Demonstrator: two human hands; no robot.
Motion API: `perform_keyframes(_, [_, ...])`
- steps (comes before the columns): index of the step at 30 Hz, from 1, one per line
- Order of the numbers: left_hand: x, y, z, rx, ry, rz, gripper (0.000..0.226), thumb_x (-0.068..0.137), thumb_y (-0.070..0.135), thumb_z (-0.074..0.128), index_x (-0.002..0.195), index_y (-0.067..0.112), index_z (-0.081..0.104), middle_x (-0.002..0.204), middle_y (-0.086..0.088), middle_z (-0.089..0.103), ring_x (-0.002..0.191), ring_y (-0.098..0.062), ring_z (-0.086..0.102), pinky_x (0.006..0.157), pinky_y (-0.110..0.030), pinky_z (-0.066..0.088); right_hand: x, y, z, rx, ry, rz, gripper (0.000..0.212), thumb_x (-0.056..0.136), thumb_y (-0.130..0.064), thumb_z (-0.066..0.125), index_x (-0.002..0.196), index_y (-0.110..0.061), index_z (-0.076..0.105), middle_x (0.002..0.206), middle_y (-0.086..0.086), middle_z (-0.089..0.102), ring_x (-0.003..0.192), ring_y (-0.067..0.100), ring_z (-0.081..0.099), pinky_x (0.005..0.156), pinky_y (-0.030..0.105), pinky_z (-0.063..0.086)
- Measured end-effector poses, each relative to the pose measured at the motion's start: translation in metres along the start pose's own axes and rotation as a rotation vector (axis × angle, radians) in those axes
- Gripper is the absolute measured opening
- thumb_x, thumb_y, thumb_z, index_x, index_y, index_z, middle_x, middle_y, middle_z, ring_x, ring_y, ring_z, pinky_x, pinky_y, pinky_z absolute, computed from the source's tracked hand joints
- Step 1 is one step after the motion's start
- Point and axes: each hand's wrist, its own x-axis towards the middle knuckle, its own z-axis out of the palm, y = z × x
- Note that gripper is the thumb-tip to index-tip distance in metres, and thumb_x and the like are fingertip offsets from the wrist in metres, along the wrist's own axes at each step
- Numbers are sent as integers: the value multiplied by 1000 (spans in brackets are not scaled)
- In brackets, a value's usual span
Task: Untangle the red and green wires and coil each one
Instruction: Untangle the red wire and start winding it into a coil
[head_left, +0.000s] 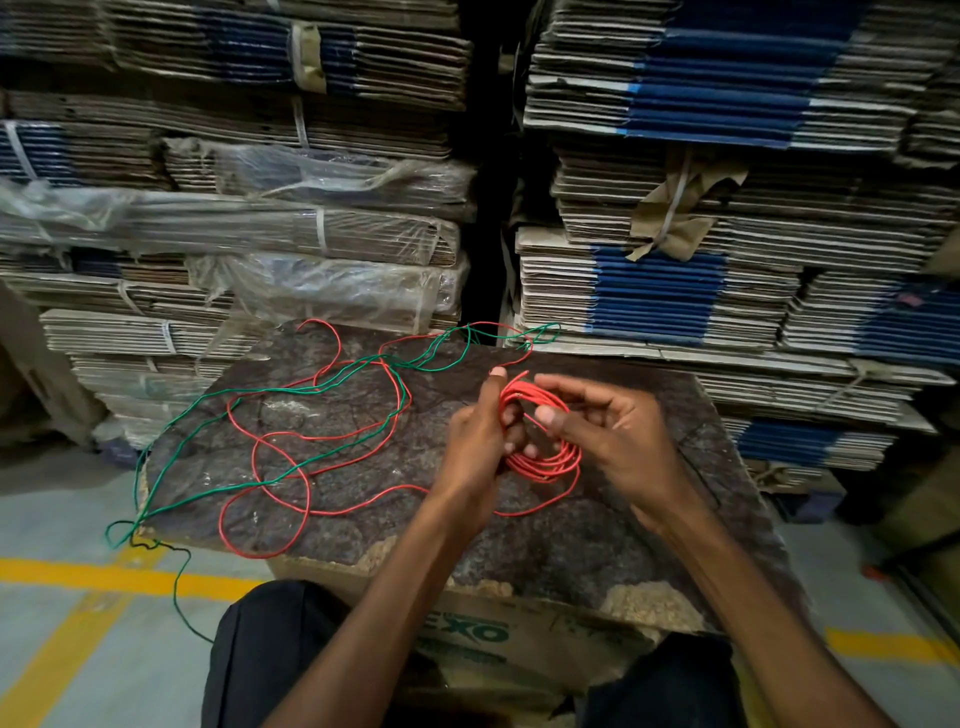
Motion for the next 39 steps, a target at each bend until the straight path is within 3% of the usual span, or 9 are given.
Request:
perform_keyframes(5, [4,-9,-7,200,97,186,56,95,58,41,53,21,46,61,-12,45,61,-21,43,59,-33,35,2,0,4,-1,33,-65,37,79,-4,71,115,-3,68,102,4,75,86,7,67,79,21,55])
perform_keyframes(10, [6,-17,-17,446,150,321,65,89,66,28,48,21,51,45,3,45,44,-14,40,53,-32,32,5,4,3,-190,-25,-124,41,81,-11,73,120,-20,66,93,-11,72,83,0,61,78,17,48])
perform_keyframes(13, [6,-16,-23,573,210,348,64,91,63,25,50,26,58,42,2,50,46,-18,47,58,-37,41,7,9,0,-345,-93,-220,35,85,-20,71,119,-25,67,94,-10,69,81,5,61,73,24,45])
perform_keyframes(17, [3,-16,-25,616,226,371,62,92,59,28,52,27,61,42,3,53,51,-25,56,60,-39,45,10,14,-3,-399,-83,-289,27,85,-20,72,112,-21,72,97,-8,71,90,13,67,78,28,48])
perform_keyframes(21, [-1,-18,-26,597,233,456,63,96,54,32,57,14,60,48,0,59,47,-18,56,55,-45,49,12,18,-2,-449,-66,-355,22,85,-15,73,107,-14,75,97,-3,72,91,14,68,79,28,50])
perform_keyframes(26, [1,-16,-36,589,33,434,63,94,68,31,86,17,68,67,-11,66,60,-17,61,58,-53,54,12,19,-5,-475,-17,-389,20,84,-13,73,103,-11,76,97,-1,73,93,12,68,83,26,51])
perform_keyframes(30, [-2,-6,-46,578,-228,439,47,90,55,52,123,25,64,83,-9,66,74,-11,55,70,-54,55,13,17,-10,-462,-26,-366,19,83,-14,73,102,-11,76,96,-2,74,92,11,69,82,27,51])
perform_keyframes(36, [7,-12,-51,693,-251,417,49,86,52,59,129,29,59,74,0,55,66,-12,45,62,-53,52,12,18,-13,-441,-94,-288,20,82,-13,74,102,-12,75,94,-2,74,89,12,69,77,27,52])
perform_keyframes(39, [3,-14,-47,752,-194,508,27,90,44,58,117,42,64,71,-4,65,58,-17,57,59,-49,55,12,19,-13,-411,-105,-254,23,81,-17,74,104,-12,75,94,-1,74,85,12,69,73,28,53])
